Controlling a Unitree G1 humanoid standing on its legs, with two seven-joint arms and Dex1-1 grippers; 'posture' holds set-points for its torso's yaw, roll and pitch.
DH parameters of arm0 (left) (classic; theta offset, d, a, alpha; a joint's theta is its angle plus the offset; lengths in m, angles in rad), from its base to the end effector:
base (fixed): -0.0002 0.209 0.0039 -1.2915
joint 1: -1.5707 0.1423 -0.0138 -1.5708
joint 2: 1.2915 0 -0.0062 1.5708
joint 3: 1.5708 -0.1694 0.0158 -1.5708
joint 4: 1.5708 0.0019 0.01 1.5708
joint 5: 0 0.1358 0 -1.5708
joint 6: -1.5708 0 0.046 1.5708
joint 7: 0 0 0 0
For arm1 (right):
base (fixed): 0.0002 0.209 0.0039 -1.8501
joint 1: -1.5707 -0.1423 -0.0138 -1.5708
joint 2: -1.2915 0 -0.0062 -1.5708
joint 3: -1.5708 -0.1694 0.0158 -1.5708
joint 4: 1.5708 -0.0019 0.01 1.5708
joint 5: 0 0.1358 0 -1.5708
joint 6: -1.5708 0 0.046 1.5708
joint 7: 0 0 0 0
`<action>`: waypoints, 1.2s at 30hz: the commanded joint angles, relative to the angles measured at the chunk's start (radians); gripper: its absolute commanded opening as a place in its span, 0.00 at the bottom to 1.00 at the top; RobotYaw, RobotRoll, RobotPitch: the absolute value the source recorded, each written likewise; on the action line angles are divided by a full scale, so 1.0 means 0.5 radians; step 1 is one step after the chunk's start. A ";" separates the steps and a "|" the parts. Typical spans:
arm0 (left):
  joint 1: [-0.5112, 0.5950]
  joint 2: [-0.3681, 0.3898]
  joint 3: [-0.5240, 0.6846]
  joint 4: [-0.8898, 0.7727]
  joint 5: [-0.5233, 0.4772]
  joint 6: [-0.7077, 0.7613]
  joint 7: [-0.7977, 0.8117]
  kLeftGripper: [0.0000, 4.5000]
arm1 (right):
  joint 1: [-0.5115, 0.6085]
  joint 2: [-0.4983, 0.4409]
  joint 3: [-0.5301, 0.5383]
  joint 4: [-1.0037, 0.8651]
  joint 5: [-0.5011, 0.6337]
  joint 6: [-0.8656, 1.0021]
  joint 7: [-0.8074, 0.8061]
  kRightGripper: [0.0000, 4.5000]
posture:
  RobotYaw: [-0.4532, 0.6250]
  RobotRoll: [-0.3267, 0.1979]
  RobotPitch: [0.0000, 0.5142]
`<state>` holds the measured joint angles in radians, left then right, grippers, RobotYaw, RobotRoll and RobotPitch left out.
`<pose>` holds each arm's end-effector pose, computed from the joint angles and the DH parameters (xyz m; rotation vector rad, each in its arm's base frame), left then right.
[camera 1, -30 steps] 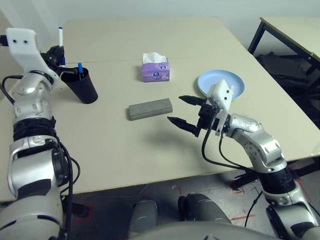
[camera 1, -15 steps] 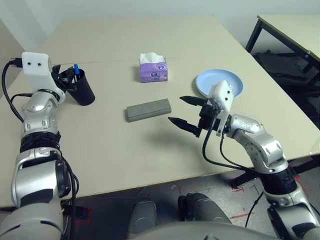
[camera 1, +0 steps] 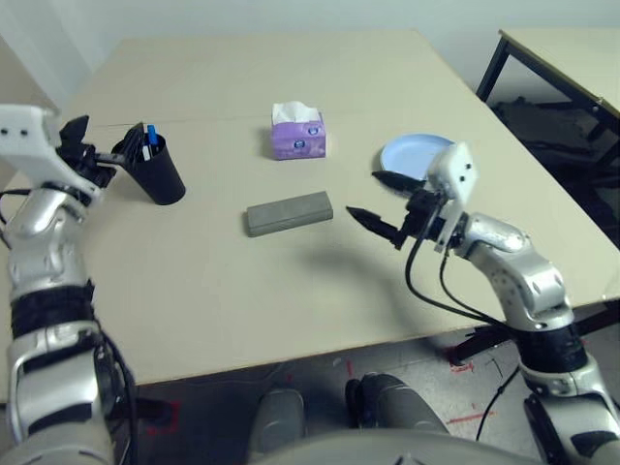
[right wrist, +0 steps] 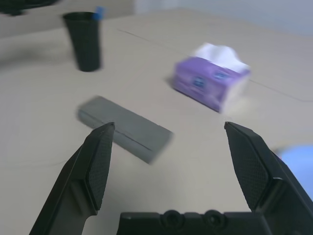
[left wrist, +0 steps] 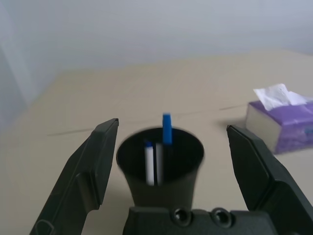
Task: Organize and tidy the items on the table.
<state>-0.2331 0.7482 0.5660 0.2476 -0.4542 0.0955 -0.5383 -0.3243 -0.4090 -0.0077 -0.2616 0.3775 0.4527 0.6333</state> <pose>0.1976 0.3625 0.1809 0.1749 -0.2069 0.0301 0.2403 -0.1833 0.1647 -0.1059 -0.0799 0.7954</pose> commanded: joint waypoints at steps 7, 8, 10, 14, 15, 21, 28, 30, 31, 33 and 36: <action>0.641 -0.225 0.407 -0.716 -0.283 0.274 0.153 1.00 | 0.214 -0.026 -0.469 0.251 -0.075 -0.247 -0.346 1.00 | 0.46 0.62 0.17; 0.647 -0.232 0.412 -0.729 -0.291 0.279 0.167 1.00 | 0.213 -0.023 -0.488 0.278 -0.079 -0.277 -0.367 1.00 | 0.46 0.62 0.17; 0.675 -0.244 0.367 -0.745 -0.245 0.273 0.181 1.00 | 0.182 -0.017 -0.575 0.374 -0.062 -0.352 -0.420 1.00 | 0.45 0.62 0.16; 0.767 -0.233 0.220 -0.698 -0.044 0.183 0.139 1.00 | 0.171 -0.052 -0.600 0.503 -0.082 -0.474 -0.390 1.00 | 0.45 0.62 0.15; 0.781 -0.232 0.202 -0.680 -0.017 0.164 0.129 1.00 | 0.181 -0.056 -0.570 0.495 -0.097 -0.499 -0.372 1.00 | 0.45 0.62 0.15; 0.816 -0.207 0.200 -0.655 0.042 0.142 0.102 1.00 | 0.182 -0.011 -0.461 0.398 -0.114 -0.492 -0.385 1.00 | 0.47 0.62 0.18; 0.861 -0.170 0.264 -0.693 0.051 0.168 0.112 1.00 | 0.111 0.034 -0.369 0.359 -0.110 -0.476 -0.400 1.00 | 0.51 0.62 0.20; 0.843 -0.169 0.279 -0.695 0.040 0.173 0.120 1.00 | 0.103 0.044 -0.343 0.366 -0.123 -0.490 -0.389 1.00 | 0.51 0.62 0.18; 0.832 -0.164 0.279 -0.691 0.041 0.172 0.121 1.00 | 0.099 0.044 -0.333 0.365 -0.126 -0.494 -0.382 1.00 | 0.51 0.62 0.18; 0.792 -0.151 0.266 -0.682 0.047 0.172 0.124 1.00 | 0.087 0.036 -0.337 0.354 -0.115 -0.488 -0.382 1.00 | 0.50 0.62 0.17; 0.742 -0.147 0.242 -0.655 0.061 0.161 0.122 1.00 | 0.092 0.034 -0.345 0.336 -0.105 -0.478 -0.398 1.00 | 0.50 0.62 0.17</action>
<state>0.1437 0.6660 0.6934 -0.0873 -0.4292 0.1743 -0.4786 -0.2750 -0.3916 -0.1805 -0.0773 0.3308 0.2074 0.4409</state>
